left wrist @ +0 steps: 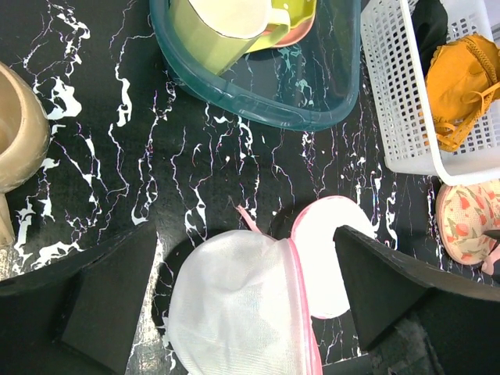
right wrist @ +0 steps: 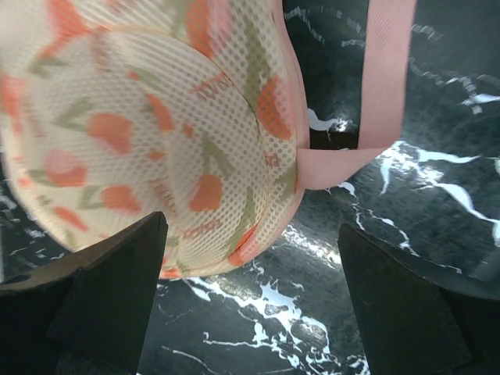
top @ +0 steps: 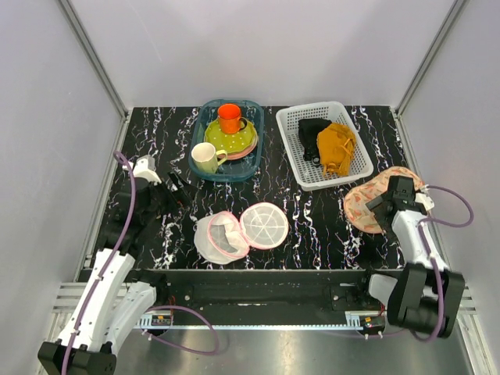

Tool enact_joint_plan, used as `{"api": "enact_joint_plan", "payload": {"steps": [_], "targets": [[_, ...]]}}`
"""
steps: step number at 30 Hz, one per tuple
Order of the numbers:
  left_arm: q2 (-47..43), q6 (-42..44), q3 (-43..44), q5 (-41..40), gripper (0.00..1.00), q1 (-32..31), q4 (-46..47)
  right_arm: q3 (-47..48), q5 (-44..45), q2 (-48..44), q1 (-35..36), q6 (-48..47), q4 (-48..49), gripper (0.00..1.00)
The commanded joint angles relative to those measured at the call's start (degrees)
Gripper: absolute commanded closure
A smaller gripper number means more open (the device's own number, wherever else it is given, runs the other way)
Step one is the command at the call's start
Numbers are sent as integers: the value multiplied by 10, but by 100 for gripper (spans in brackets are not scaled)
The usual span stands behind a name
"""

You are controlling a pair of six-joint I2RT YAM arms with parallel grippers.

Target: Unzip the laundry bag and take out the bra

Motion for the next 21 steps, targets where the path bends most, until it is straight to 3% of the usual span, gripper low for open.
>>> {"api": "enact_joint_plan", "payload": {"steps": [1,2,4,5,6,7,13,15,21], "targets": [[-11,6,5,10,1,2,23,-30,-92,73,-16,38,120,2],[-9,7,5,7,1,2,18,-30,-98,107,-17,44,129,7],[0,10,11,5,1,2,11,-30,-105,130,-17,69,140,37],[2,11,18,4,1,2,4,-32,-105,131,-17,74,142,47],[5,12,22,5,1,2,1,-44,-100,121,-17,79,142,91],[7,14,26,4,1,2,-1,-53,-80,103,-17,95,138,100],[15,14,31,12,1,2,-2,-75,-21,-105,-16,93,52,100],[24,12,31,20,1,2,5,-26,-13,-114,-15,87,-12,100],[46,11,33,36,1,2,19,75,-13,-143,-10,61,-64,100]]}}
